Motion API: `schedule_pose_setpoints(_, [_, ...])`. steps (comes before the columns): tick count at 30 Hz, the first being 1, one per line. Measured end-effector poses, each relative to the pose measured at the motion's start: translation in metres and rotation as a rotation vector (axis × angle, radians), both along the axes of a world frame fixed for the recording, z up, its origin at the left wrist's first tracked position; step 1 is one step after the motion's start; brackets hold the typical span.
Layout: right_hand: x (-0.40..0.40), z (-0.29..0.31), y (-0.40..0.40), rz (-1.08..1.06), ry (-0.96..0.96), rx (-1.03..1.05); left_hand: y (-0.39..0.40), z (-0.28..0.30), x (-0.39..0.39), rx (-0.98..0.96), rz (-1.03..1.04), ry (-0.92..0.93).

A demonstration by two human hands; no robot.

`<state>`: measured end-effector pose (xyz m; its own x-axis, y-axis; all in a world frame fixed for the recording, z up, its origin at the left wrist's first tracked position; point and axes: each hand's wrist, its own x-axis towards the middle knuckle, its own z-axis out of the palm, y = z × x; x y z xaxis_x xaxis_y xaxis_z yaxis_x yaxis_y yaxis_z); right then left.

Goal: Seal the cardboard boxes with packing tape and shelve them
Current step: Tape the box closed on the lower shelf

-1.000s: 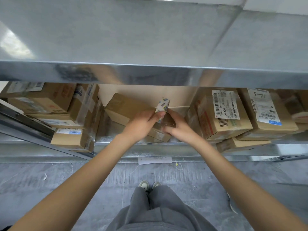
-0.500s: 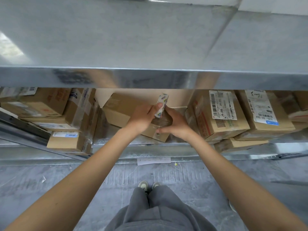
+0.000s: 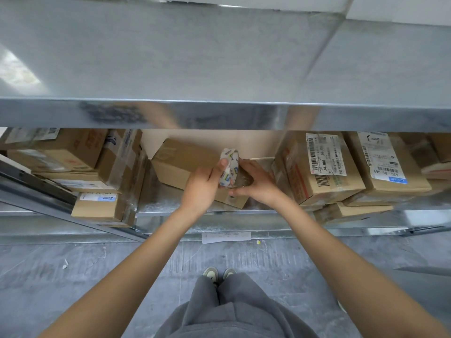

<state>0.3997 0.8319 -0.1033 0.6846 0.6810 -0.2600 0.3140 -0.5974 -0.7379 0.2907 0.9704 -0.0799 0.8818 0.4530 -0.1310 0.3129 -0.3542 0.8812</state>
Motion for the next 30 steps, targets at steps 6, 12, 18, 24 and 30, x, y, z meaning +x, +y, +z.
schedule_pose_setpoints(6, [0.002,-0.008,-0.001,0.007,0.000,-0.054,-0.005,0.004,-0.019,0.153,0.022,0.027])
schedule_pose_setpoints(12, [0.005,-0.001,-0.003,0.092,-0.081,-0.202,-0.015,-0.017,-0.049,0.197,-0.013,0.097])
schedule_pose_setpoints(18, [-0.004,0.006,0.001,0.336,-0.547,-0.448,-0.016,-0.018,-0.057,0.175,-0.038,0.108])
schedule_pose_setpoints(24, [-0.015,-0.007,-0.003,0.414,-0.639,-0.337,-0.022,0.001,-0.059,0.235,-0.038,0.103])
schedule_pose_setpoints(30, [-0.014,-0.009,-0.002,0.394,-0.611,-0.295,-0.022,0.004,-0.039,-0.036,0.062,0.129])
